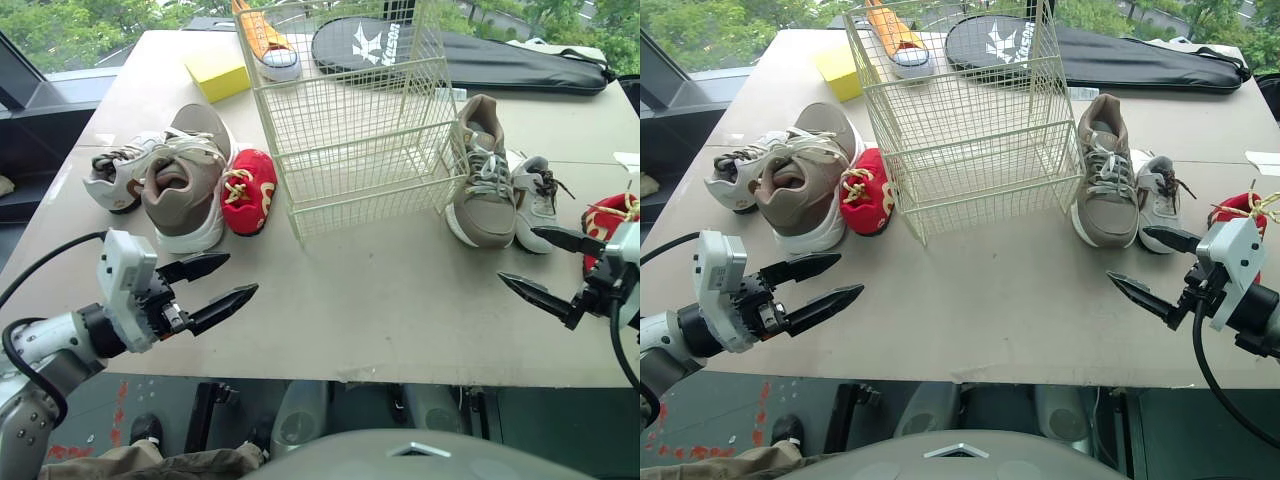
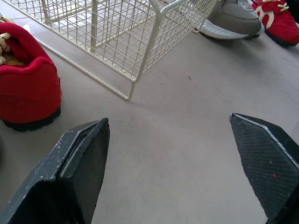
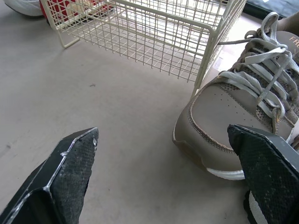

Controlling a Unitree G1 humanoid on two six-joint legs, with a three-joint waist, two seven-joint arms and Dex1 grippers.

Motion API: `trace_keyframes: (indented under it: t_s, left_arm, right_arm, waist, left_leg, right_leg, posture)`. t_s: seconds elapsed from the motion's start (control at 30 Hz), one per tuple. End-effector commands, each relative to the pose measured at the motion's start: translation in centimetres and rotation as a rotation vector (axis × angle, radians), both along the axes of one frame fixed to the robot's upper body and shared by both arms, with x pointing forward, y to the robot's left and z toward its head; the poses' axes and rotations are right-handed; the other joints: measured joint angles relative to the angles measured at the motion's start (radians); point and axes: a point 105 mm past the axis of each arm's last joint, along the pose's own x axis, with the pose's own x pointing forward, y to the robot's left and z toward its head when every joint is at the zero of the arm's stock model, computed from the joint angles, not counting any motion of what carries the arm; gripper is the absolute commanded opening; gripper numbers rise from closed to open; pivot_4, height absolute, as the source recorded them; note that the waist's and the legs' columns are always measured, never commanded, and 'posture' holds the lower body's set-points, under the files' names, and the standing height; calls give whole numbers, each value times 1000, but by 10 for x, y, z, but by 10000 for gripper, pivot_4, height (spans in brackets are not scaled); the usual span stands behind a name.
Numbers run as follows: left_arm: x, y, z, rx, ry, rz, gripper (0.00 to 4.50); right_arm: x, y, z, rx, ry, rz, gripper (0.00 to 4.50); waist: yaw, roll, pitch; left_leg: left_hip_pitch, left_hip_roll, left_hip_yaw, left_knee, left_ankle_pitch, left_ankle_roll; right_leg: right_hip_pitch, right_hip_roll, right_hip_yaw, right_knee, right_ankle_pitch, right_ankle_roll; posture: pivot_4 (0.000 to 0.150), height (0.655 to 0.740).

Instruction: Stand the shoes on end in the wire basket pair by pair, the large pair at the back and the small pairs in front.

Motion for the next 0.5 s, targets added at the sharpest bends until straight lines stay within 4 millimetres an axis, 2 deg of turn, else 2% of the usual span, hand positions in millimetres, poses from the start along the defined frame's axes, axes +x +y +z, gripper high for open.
trace_keyframes:
  t_s: [0.03, 0.13, 0.33, 0.5]
  left_arm:
    - [5, -7, 17, -34, -64, -14, 44652]
    - [10, -19, 39, -119, -96, -58, 44652]
    - [10, -30, 49, -125, -105, -110, 44652]
    - [3, -53, 59, -86, -160, -240, 44652]
  right_arm:
    - [-2, 3, 5, 3, -34, 6, 44461]
    - [-3, 3, 2, 18, -36, -6, 44461]
    - [1, 3, 7, 26, -50, -25, 44461]
    - [23, 2, 23, 58, -107, -105, 44461]
  waist:
    - [0, 0, 0]
    - [6, -1, 0]
    - [-8, 0, 0]
    - [-8, 0, 0]
  left_leg:
    - [0, 0, 0, 0, 0, 0]
    - [-1, 1, -3, 1, 0, 0]
    - [0, 1, -1, 1, 0, 0]
    - [0, 0, -1, 1, 0, 0]
  right_leg:
    - [0, 0, 0, 0, 0, 0]
    - [0, 0, -2, 0, 0, 0]
    - [-1, 0, 0, 2, 0, 0]
    - [0, 0, 0, 3, 0, 0]
  posture:
    - [1500, 7400]
    - [1500, 7400]
    - [1500, 7400]
    - [1500, 7400]
